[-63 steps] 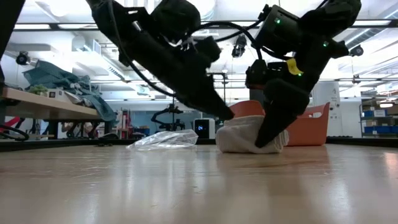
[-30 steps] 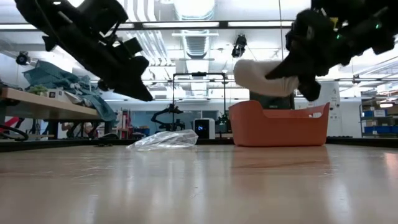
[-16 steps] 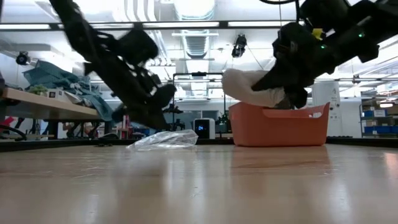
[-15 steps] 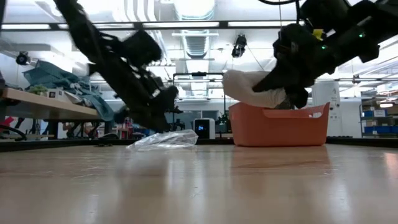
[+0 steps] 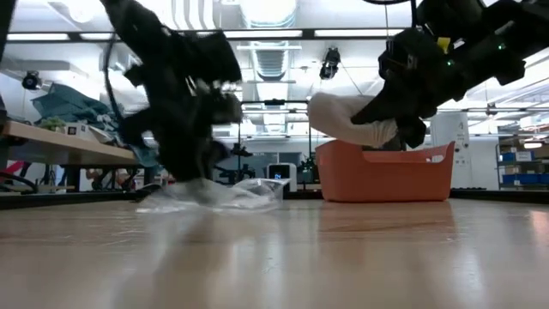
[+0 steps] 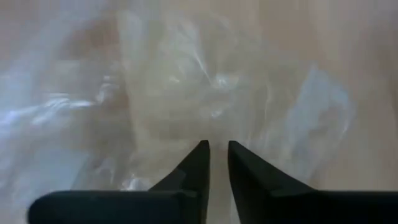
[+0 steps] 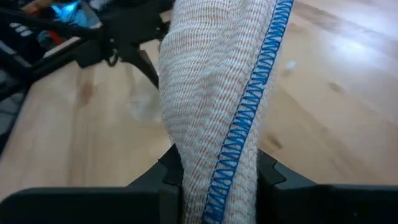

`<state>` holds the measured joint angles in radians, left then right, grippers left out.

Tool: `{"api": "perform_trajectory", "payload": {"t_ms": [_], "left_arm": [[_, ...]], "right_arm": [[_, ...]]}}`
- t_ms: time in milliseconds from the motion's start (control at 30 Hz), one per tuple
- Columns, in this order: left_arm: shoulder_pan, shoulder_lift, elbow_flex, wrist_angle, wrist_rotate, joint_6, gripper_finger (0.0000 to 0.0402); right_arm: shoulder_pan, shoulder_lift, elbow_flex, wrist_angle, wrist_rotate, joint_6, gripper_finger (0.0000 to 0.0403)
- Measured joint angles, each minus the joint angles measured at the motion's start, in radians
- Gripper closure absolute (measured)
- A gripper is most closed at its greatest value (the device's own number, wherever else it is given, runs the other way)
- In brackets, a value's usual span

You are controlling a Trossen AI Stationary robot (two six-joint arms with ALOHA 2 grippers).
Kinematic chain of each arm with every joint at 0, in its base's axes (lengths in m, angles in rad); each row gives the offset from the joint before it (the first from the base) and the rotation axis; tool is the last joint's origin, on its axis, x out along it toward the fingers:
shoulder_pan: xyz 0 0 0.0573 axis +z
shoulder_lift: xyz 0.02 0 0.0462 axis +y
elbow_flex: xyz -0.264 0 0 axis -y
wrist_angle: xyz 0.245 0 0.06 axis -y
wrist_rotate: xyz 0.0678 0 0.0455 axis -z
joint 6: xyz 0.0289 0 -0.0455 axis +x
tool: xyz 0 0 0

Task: Roll bandage
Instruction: Put the rolled brown bandage into the transparent zip bag

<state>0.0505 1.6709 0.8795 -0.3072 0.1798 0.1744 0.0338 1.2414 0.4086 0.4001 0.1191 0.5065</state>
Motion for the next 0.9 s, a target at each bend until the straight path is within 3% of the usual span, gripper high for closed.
{"api": "perform_trajectory", "payload": {"t_ms": [167,400,567,667,900], "left_arm": [[-0.054,-0.141,-0.003,0.017,-0.008,0.026,0.0397],[-0.083,-0.306,-0.038,0.02,-0.11,-0.115,0.0384],[-0.081,-0.323,-0.093,0.13,-0.221,-0.355,0.039],[-0.083,-0.299,-0.119,0.152,-0.228,-0.468,0.0396],[-0.098,-0.279,-0.233,0.103,-0.219,-0.67,0.04]], "right_arm": [[-0.001,0.03,0.0,0.002,-0.04,0.01,0.0322],[-0.004,0.137,0.037,-0.01,-0.054,-0.004,0.0322],[-0.024,0.261,0.091,-0.005,-0.043,0.003,0.0322],[-0.043,0.343,0.132,-0.058,-0.05,0.017,0.0322],[-0.042,0.477,0.225,-0.012,-0.209,-0.008,0.0322]]}}
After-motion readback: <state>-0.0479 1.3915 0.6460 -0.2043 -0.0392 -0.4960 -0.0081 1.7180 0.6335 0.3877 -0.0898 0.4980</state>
